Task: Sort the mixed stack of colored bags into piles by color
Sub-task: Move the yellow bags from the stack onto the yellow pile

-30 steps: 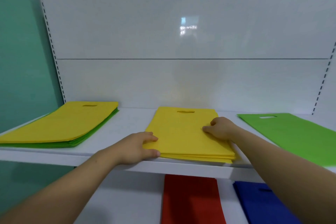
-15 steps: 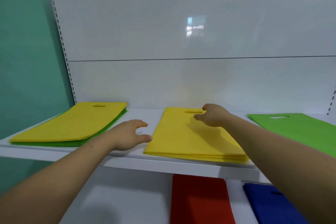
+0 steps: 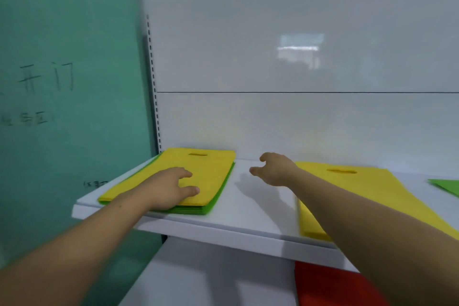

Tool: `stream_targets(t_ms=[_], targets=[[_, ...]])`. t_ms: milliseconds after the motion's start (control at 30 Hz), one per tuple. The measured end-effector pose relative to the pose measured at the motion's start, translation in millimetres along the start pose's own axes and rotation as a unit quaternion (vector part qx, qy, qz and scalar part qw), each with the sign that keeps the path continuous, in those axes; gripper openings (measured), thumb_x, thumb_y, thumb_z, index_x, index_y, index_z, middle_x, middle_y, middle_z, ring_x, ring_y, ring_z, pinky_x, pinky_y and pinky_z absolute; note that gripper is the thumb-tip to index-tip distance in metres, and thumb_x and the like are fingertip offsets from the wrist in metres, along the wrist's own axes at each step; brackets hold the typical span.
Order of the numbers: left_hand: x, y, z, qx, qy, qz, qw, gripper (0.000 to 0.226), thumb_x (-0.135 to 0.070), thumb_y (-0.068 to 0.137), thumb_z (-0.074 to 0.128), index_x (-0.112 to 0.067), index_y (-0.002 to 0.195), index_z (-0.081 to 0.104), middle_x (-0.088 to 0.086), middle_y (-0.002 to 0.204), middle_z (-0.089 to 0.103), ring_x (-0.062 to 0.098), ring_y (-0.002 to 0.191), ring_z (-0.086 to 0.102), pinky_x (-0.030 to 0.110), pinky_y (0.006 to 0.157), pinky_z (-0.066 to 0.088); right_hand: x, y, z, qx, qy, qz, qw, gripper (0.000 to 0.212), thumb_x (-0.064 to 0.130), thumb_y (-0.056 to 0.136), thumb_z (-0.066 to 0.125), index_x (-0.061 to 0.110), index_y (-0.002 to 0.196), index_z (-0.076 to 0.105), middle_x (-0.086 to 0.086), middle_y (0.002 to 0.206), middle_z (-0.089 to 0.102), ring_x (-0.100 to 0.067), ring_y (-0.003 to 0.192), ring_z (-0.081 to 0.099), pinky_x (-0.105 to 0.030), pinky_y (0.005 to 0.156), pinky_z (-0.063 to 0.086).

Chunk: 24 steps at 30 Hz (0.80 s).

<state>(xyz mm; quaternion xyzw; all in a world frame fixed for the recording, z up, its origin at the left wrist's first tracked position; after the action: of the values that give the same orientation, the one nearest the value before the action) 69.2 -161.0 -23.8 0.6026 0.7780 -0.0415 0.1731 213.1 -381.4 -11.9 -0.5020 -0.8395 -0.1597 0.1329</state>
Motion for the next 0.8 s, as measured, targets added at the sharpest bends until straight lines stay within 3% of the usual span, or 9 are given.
stream_targets(t_ms=[133,267,400,533,667,800], targets=[[67.9,2.9,-12.1,0.004,-0.008,-0.019,1.0,0.062,-0.055,0.088,0.053,-0.026,0.141,0.04,-0.005,0.153,0.031,0.016,0.134,0.038,0.028,0.106,0.031,59.3,19.9,40.7,0.021,-0.003,0.0,1.0,0.061,0.05,0.095,0.048,0.01,0.14,0.039,-0.01,0.143,0.044,-0.027,0.129,0.043,-0.033,0.101,0.038],[127.9,7.6,-20.8,-0.032,-0.026,-0.054,0.998,0.061,-0.057,0.088,0.052,-0.023,0.138,0.046,-0.001,0.147,0.041,0.02,0.129,0.044,0.033,0.104,0.037,96.3,36.4,75.7,0.015,-0.004,0.037,0.999,0.062,0.051,0.094,0.046,0.009,0.139,0.04,-0.012,0.141,0.046,-0.029,0.127,0.045,-0.034,0.099,0.039],[159.7,15.0,-20.8,-0.039,-0.079,-0.06,0.994,0.057,-0.051,0.087,0.056,-0.024,0.137,0.047,0.001,0.144,0.045,0.022,0.125,0.047,0.035,0.101,0.038,106.9,49.1,87.9,-0.034,0.026,0.117,0.992,0.07,0.059,0.09,0.049,0.009,0.137,0.037,-0.017,0.138,0.041,-0.034,0.123,0.046,-0.04,0.098,0.041],[167.3,18.5,-8.5,-0.042,-0.11,-0.027,0.993,0.056,-0.056,0.087,0.051,-0.031,0.137,0.046,-0.006,0.151,0.034,0.019,0.133,0.038,0.036,0.107,0.032,101.7,54.8,90.8,-0.042,0.07,0.169,0.982,0.075,0.057,0.084,0.061,0.011,0.137,0.037,-0.017,0.137,0.038,-0.033,0.122,0.046,-0.039,0.098,0.04],[168.6,19.8,-5.9,-0.067,-0.067,-0.019,0.995,0.053,-0.059,0.09,0.044,-0.037,0.139,0.041,-0.013,0.154,0.024,0.017,0.137,0.032,0.035,0.109,0.026,94.8,54.8,94.0,-0.097,0.124,0.161,0.974,0.066,0.045,0.082,0.069,0.015,0.135,0.044,-0.014,0.136,0.045,-0.031,0.12,0.049,-0.034,0.095,0.041],[167.9,20.1,-3.8,-0.066,-0.06,-0.009,0.996,0.056,-0.06,0.091,0.041,-0.037,0.142,0.037,-0.017,0.154,0.022,0.014,0.139,0.028,0.036,0.11,0.024,98.9,50.2,91.5,-0.168,0.078,0.099,0.978,0.041,0.02,0.088,0.057,0.017,0.129,0.051,-0.013,0.13,0.052,-0.03,0.117,0.05,-0.031,0.091,0.039]])
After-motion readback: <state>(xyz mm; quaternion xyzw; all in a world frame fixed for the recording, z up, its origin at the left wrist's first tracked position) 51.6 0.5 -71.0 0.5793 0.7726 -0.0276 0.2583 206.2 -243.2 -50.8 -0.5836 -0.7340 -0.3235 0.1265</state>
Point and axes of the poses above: each hand's wrist, its own y-axis towards the middle knuckle, its own z-axis out of the palm, x = y × z, the point moved 4 cm from there along y, towards the middle knuckle
